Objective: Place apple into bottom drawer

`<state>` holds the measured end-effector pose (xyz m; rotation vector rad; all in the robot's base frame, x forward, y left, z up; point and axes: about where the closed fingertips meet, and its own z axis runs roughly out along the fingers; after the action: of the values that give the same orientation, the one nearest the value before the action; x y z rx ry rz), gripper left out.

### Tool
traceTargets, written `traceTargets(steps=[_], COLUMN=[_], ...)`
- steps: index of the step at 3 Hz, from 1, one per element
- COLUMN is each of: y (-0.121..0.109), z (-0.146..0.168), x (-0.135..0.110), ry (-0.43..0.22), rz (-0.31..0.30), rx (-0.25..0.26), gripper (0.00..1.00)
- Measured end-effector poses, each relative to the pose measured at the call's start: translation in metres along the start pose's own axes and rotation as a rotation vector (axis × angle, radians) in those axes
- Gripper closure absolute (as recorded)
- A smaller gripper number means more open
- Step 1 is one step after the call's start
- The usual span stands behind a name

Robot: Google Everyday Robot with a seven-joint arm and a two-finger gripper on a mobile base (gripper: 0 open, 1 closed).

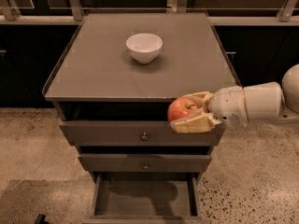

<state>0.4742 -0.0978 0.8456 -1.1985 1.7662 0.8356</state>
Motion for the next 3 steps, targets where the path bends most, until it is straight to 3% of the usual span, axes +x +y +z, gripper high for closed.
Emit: traceTargets(steps=[1, 2, 3], y=[0.0, 0.001, 0.012], z=[0.009, 0.023, 0.055], x=[0.008, 0.068, 0.18], ry=[-0.005, -0.028, -0.038], rz=[-0.004, 0.058, 0.2], rx=[-0.012, 0.034, 0.096], gripper=[1.0, 1.0, 1.0])
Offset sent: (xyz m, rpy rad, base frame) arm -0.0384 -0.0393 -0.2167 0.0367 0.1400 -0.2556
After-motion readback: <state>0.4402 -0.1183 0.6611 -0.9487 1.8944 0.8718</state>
